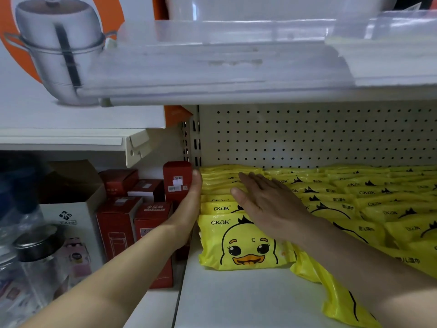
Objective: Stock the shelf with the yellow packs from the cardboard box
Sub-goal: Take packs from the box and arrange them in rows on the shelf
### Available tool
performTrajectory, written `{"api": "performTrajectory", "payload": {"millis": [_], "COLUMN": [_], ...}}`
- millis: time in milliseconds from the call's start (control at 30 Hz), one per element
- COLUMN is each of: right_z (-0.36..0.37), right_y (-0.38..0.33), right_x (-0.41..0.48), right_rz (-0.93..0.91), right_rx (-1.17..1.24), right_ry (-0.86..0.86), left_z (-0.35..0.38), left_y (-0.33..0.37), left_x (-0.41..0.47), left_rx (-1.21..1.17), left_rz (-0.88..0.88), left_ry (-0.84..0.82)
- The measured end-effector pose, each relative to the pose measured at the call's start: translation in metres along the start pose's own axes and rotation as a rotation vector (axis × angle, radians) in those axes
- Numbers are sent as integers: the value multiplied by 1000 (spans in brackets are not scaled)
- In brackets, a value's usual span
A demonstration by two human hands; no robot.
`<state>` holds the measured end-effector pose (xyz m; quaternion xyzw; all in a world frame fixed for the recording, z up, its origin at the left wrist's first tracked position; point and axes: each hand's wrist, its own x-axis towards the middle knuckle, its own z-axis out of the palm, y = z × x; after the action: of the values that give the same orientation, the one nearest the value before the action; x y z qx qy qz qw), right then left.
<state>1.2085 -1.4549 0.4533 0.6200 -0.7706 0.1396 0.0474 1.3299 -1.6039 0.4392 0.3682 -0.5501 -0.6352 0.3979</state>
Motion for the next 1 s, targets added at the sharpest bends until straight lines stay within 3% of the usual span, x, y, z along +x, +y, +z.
{"api": "performTrajectory", "payload": {"millis": [233,333,833,1000], "right_z": [0,0,-5,-8], "right_y": [1,0,2,10], "right_x": [1,1,-3,-2], "right_rz": [7,8,25,42], "right_rx": [-1,-2,19,12], "right_ry": [5,5,-8,-9], "left_z": [2,5,13,11], "left_y": [-2,5,7,5], "left_x": [-16,0,20,18], "left_rx": [5,-10,-74,29], "left_rz": [-18,-83,-92,-85], "left_ry": [-63,30,45,9]}}
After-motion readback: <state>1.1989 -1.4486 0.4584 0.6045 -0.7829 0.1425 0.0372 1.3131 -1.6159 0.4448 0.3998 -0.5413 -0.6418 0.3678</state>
